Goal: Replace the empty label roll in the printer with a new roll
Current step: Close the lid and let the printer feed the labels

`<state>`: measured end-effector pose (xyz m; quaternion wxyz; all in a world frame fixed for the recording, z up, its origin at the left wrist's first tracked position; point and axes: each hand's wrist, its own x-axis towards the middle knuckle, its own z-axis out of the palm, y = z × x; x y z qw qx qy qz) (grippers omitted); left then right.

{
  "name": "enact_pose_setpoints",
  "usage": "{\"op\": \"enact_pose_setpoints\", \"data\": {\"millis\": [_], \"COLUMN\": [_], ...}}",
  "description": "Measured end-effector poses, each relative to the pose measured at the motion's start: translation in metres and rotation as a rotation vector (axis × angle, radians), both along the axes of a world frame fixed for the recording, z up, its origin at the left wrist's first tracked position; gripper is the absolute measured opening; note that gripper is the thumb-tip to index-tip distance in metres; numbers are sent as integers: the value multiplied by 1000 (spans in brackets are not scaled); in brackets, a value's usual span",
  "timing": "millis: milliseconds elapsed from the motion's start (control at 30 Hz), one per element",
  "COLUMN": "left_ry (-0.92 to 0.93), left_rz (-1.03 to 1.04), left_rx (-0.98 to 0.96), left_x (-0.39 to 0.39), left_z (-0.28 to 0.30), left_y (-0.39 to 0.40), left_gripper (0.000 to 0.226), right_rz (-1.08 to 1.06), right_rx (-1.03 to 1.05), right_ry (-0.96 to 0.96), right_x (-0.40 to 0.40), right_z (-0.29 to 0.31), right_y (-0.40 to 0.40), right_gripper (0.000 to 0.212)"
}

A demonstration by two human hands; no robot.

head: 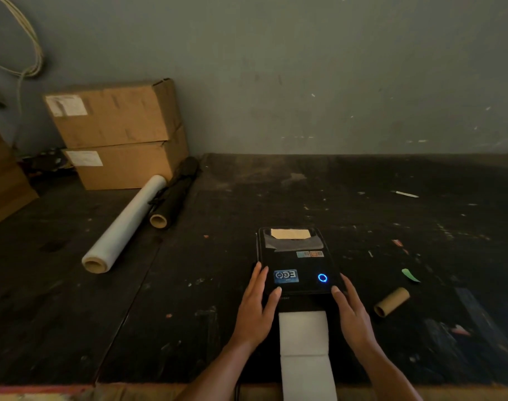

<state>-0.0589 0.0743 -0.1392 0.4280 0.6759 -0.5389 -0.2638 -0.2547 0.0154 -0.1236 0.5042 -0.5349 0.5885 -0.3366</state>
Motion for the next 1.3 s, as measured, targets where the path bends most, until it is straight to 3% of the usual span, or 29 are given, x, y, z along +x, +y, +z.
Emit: {"op": "enact_pose_setpoints", "data": {"millis": [1300], "left_ry": [10], "left_rz": [6], "left_rx": [-21], "left_x": [-1], "left_z": [-2], "left_y": [0], "left_gripper": [61], "right_rz": [10], "right_rx": [8], "right_ry": [-68], "right_x": [-3], "right_z": [1], "right_y": [1], "right_gripper": [57]}}
